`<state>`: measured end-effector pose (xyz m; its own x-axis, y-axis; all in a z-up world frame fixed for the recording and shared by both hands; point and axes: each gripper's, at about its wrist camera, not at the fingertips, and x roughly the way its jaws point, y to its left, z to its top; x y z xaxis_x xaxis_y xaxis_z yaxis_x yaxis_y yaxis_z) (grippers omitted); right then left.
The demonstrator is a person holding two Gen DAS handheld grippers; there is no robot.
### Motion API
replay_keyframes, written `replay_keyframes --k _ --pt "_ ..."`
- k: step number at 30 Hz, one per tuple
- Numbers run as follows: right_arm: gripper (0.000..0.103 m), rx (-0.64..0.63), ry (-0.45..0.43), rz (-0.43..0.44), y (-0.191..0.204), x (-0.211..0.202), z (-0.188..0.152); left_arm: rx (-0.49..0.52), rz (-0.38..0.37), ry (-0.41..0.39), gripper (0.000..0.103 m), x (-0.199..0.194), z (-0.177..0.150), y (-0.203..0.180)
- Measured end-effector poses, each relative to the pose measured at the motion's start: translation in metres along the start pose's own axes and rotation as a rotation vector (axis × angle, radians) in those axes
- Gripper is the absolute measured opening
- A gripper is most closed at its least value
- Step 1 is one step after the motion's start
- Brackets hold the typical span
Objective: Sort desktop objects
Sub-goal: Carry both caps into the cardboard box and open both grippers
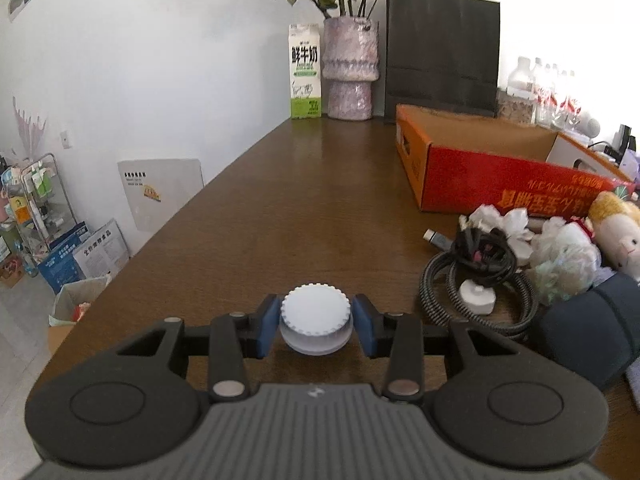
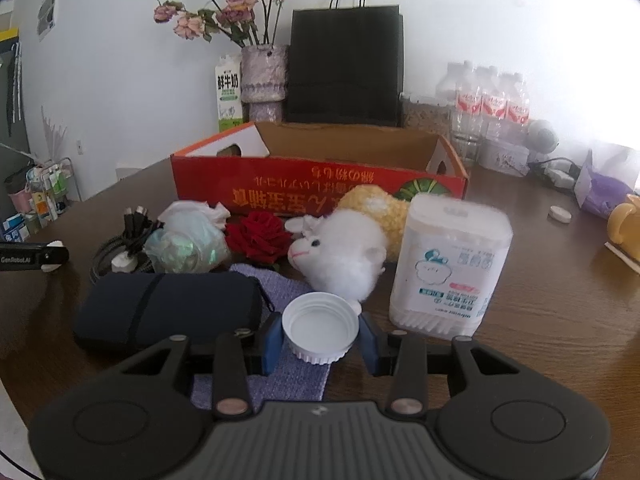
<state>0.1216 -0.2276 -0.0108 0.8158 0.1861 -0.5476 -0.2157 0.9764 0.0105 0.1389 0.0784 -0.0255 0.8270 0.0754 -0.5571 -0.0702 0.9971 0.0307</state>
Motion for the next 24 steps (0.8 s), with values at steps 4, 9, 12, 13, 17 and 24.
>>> replay_keyframes --k 4,9,12,13,17,24 --pt "0.039 -0.008 -0.036 0.006 0.001 -0.013 0.01 0.005 -0.022 -0.041 0.041 -0.011 0.014 -0.006" --pt "0.039 -0.034 -0.102 0.019 0.0 -0.027 0.037 0.026 -0.075 -0.123 0.041 -0.024 0.046 -0.021" --pt "0.039 -0.053 -0.145 0.019 -0.002 -0.03 0.062 0.021 -0.122 -0.161 0.041 -0.027 0.071 -0.031" --pt "0.039 -0.055 -0.157 0.018 -0.005 -0.029 0.072 0.015 -0.14 -0.17 0.041 -0.027 0.082 -0.035" --pt "0.039 -0.054 -0.18 0.013 -0.013 -0.019 0.111 0.02 -0.187 -0.201 0.041 -0.023 0.121 -0.054" --pt "0.039 0.01 -0.115 0.021 -0.046 0.037 0.185 0.054 -0.228 -0.189 0.041 0.014 0.191 -0.095"
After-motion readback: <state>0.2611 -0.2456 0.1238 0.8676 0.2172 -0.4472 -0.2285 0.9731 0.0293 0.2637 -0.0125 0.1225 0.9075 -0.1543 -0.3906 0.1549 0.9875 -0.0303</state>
